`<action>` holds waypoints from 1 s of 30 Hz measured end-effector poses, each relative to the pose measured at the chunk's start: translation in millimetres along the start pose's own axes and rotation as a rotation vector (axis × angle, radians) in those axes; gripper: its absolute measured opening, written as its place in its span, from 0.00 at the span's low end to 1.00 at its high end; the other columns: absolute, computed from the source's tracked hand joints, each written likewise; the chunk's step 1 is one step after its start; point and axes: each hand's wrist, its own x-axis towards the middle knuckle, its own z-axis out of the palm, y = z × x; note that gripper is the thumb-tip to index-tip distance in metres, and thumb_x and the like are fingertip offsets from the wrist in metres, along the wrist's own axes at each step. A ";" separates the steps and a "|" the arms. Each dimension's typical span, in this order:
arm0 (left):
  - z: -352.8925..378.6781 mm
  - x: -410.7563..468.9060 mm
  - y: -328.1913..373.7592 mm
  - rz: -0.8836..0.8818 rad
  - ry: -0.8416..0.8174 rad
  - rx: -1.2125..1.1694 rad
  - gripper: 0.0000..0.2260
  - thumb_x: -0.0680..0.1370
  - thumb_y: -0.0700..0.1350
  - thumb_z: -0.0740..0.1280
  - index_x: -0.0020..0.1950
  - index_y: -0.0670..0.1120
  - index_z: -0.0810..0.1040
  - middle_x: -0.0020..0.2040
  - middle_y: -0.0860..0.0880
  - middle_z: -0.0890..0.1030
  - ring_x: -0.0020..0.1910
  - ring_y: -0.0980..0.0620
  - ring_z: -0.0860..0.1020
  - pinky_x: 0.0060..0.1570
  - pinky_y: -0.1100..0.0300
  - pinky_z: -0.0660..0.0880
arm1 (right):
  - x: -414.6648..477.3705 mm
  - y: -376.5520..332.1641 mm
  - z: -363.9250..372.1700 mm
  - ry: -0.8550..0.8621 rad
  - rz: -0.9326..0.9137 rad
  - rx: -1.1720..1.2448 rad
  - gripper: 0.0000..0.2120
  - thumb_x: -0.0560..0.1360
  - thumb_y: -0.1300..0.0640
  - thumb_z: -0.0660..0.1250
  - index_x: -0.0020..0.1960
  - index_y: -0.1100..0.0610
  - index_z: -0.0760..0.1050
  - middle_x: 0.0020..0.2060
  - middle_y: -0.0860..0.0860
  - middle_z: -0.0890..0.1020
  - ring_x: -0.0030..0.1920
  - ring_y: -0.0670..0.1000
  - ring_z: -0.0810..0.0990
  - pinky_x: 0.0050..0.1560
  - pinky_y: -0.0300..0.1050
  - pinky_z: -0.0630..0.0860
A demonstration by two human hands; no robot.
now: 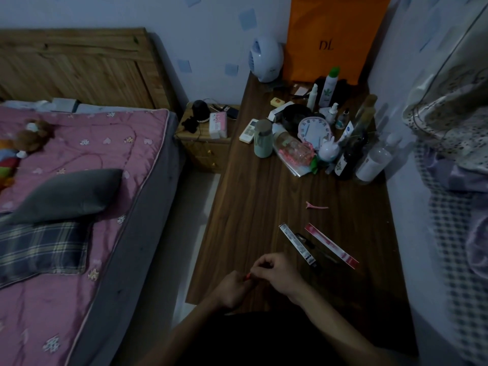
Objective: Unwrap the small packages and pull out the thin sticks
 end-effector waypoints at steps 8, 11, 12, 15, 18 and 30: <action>-1.2 0.0 -2.8 0.051 0.014 0.051 0.21 0.77 0.60 0.60 0.25 0.56 0.73 0.20 0.59 0.71 0.20 0.64 0.67 0.22 0.70 0.60 | -0.8 -0.4 1.6 -0.031 0.049 0.069 0.02 0.74 0.62 0.72 0.46 0.56 0.82 0.39 0.49 0.82 0.41 0.43 0.80 0.42 0.34 0.75; -1.3 -0.1 -5.6 0.094 -0.019 0.073 0.19 0.79 0.54 0.61 0.29 0.54 0.74 0.24 0.58 0.72 0.23 0.65 0.67 0.26 0.69 0.62 | -0.2 1.2 3.2 -0.037 0.052 -0.009 0.03 0.74 0.56 0.74 0.42 0.53 0.81 0.34 0.45 0.82 0.35 0.36 0.79 0.39 0.33 0.73; -0.9 0.2 -6.6 0.104 -0.030 0.082 0.17 0.80 0.52 0.62 0.32 0.52 0.75 0.27 0.56 0.73 0.25 0.65 0.67 0.28 0.66 0.63 | 0.1 2.8 3.4 -0.033 0.046 -0.016 0.04 0.74 0.57 0.74 0.41 0.53 0.81 0.34 0.45 0.81 0.35 0.37 0.79 0.40 0.34 0.73; 0.4 -0.1 -7.5 0.098 -0.027 0.112 0.17 0.80 0.51 0.63 0.37 0.42 0.76 0.34 0.48 0.72 0.27 0.66 0.67 0.32 0.60 0.63 | -0.2 5.3 3.2 -0.048 0.050 -0.015 0.04 0.73 0.60 0.74 0.41 0.54 0.81 0.36 0.48 0.82 0.39 0.41 0.79 0.41 0.35 0.75; 1.4 -0.3 -8.6 0.082 -0.001 0.116 0.21 0.79 0.53 0.63 0.29 0.45 0.70 0.32 0.49 0.71 0.23 0.69 0.65 0.27 0.64 0.62 | -1.2 4.7 3.2 -0.056 0.042 -0.001 0.05 0.73 0.62 0.73 0.41 0.54 0.81 0.38 0.50 0.83 0.40 0.43 0.80 0.42 0.36 0.75; 1.8 4.2 -7.2 0.078 0.004 0.095 0.18 0.80 0.52 0.63 0.32 0.46 0.70 0.30 0.52 0.71 0.23 0.66 0.67 0.28 0.66 0.62 | -1.3 3.1 1.4 -0.036 0.051 0.096 0.05 0.74 0.65 0.71 0.49 0.60 0.81 0.37 0.49 0.80 0.39 0.42 0.78 0.39 0.31 0.74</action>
